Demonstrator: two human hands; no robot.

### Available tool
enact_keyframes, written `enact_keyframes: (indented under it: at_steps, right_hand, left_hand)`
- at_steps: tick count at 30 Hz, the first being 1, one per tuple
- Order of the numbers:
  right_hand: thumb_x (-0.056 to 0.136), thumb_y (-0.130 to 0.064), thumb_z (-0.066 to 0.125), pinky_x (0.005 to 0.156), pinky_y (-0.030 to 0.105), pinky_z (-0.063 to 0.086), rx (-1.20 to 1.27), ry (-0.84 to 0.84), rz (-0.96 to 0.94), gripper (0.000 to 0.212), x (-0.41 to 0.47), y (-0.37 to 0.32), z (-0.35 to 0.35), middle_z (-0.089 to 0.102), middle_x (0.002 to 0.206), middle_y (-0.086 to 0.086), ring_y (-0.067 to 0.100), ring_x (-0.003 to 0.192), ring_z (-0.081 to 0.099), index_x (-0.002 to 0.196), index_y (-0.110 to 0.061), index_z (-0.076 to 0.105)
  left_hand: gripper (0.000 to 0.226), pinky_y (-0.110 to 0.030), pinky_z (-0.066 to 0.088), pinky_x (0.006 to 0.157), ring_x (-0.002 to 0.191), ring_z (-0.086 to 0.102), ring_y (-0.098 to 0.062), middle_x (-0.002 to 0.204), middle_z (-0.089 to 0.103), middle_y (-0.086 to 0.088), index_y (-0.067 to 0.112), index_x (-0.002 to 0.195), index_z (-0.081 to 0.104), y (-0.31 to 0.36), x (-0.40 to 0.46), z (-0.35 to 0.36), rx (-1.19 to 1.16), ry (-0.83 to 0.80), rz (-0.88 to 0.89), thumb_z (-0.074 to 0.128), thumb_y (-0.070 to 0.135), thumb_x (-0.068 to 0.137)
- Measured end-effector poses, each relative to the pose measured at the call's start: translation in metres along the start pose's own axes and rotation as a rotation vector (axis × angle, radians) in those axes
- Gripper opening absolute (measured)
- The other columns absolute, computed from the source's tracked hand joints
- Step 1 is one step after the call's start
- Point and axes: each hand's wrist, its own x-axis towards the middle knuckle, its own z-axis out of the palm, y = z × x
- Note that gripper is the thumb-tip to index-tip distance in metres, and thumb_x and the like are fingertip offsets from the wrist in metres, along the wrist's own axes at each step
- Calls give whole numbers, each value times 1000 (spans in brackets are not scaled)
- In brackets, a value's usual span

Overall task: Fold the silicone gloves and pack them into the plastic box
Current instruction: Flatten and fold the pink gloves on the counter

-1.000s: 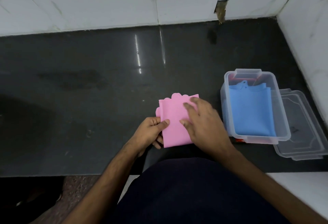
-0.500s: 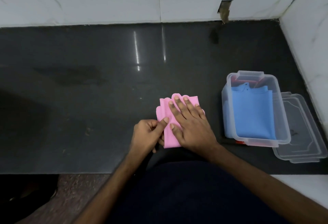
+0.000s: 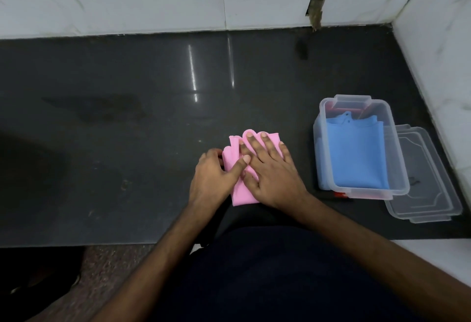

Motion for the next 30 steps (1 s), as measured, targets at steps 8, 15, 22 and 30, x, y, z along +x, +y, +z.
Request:
enact_keyframes:
  at_steps: [8, 15, 22, 30]
  right_hand:
    - [103, -58, 24, 126, 45, 1, 103, 19, 90, 71, -12, 2, -7, -7, 171, -4, 18, 157, -11, 163, -26, 3]
    - [103, -46, 46, 122, 43, 23, 366, 8, 334, 73, -23, 2, -27, 9, 169, 11, 29, 154, 14, 162, -18, 13]
    - [100, -35, 57, 107, 31, 40, 665, 67, 387, 57, -16, 2, -52, 46, 147, 4, 19, 133, 48, 151, -20, 37]
    - [93, -74, 42, 103, 43, 52, 1364, -103, 642, 68, -14, -2, -81, 65, 128, -7, 14, 115, 64, 142, -27, 47]
  left_hand:
    - [22, -41, 53, 78, 97, 60, -23, 102, 65, -9, 10, 95, 62, 6, 12, 5, 11, 1, -8, 64, 32, 97]
    - [21, -34, 52, 71, 82, 61, -14, 95, 66, -1, 12, 96, 54, 11, -5, 11, -427, -11, -56, 62, 30, 103]
    - [20, -53, 57, 92, 98, 66, -28, 108, 73, -12, 11, 104, 58, 21, -13, 3, -977, -101, -246, 65, 30, 102]
    - [44, -62, 60, 90, 112, 72, -40, 124, 74, -19, 4, 131, 60, 61, -12, -28, -1111, -111, -193, 68, 34, 100]
